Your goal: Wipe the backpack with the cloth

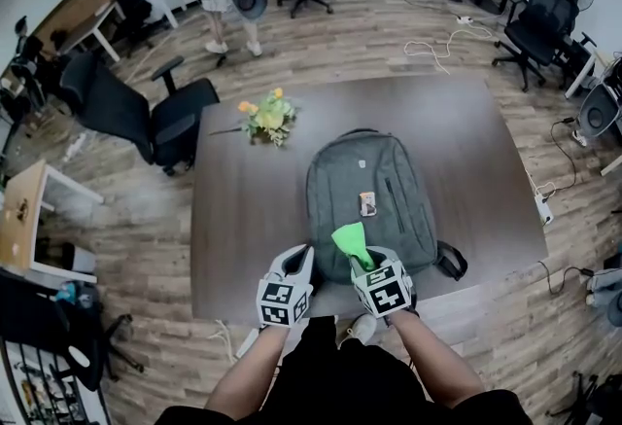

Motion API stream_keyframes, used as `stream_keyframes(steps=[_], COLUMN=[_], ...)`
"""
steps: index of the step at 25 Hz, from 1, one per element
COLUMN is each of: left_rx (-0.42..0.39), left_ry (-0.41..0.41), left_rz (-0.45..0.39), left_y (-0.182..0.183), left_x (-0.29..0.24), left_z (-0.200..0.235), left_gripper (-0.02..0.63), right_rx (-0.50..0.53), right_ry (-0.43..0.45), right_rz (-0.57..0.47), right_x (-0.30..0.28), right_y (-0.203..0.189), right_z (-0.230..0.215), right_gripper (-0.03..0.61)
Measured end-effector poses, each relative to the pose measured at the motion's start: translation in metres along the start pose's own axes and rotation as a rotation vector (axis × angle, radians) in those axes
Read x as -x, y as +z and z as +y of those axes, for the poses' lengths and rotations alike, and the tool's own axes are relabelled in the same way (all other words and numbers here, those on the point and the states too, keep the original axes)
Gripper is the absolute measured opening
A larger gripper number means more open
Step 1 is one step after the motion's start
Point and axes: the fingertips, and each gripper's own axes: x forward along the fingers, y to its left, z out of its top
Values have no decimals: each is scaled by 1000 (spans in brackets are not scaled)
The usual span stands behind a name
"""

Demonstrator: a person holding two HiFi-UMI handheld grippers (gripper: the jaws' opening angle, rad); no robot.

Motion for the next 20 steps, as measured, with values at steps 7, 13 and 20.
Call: stream_keyframes(steps=[7,13,20], left_rx=[-5,-20,-10], left_ry=[-8,-9,-23], left_rz=[4,5,4], left_y=[-1,0,2], left_x=[0,0,-5], left_z=[-8,-14,-25], left_gripper=[17,17,17], right_rx=[-29,-69,-98], right_ry=[-82,-152,-245], right_rz=[14,10,-7], right_x=[15,33,52], right_y=[-15,-25,-37], right_z=[-39,-73,-113], right_gripper=[106,106,107])
